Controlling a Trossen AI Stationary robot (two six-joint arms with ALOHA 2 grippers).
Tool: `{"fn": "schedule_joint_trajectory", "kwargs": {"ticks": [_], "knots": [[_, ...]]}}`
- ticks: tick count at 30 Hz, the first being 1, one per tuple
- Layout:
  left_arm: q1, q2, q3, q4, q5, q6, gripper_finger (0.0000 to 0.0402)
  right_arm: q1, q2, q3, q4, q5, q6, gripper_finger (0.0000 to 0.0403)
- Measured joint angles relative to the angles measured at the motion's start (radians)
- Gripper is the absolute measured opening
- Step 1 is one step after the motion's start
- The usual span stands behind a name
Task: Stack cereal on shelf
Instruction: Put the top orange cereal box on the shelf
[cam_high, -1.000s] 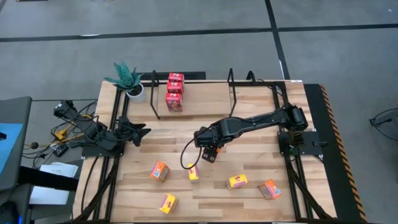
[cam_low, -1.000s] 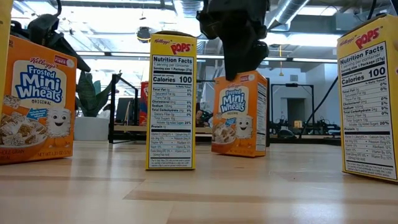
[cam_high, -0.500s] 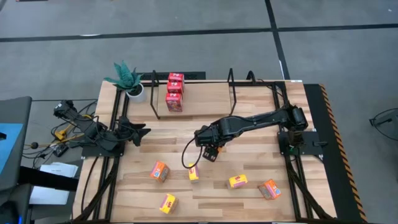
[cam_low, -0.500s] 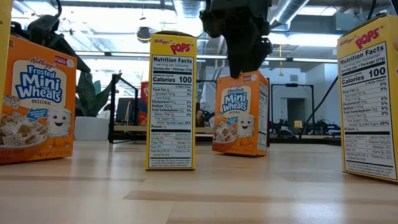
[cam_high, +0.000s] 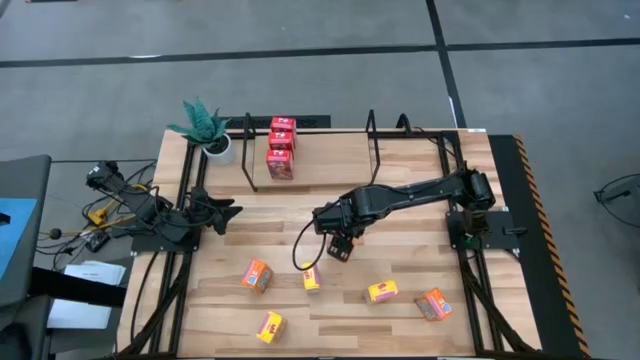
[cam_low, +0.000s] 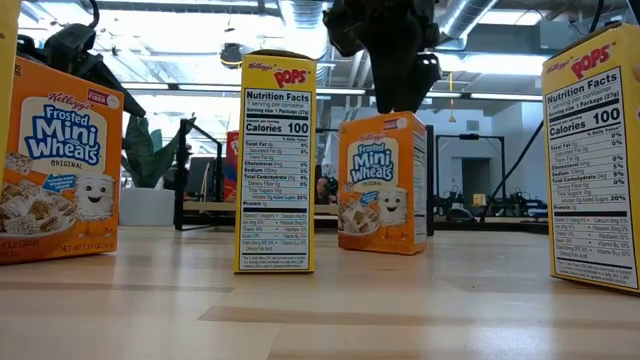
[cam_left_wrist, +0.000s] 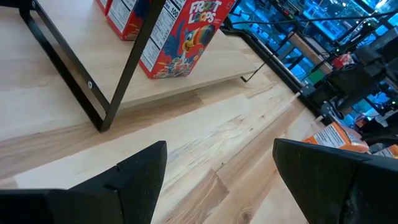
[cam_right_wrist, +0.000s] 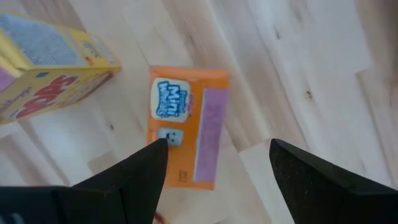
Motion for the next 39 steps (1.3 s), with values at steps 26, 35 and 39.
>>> {"fn": "schedule_joint_trajectory", "kwargs": {"ticks": [26,35,39], "knots": [[0.0,0.0,0.0,0.0,0.047,-0.036,0.0286,-0.001,-0.01,0.0,0.033,-0.002,-0.071,0.0359],[0.0,0.0,0.0,-0.004,0.048,-0.036,0.0286,0.017,-0.01,0.0,0.072,0.008,-0.037,0.0351],[0.0,0.0,0.0,-0.014,0.048,-0.036,0.0286,0.016,-0.011,-0.017,0.091,0.019,-0.034,0.0354]]}}
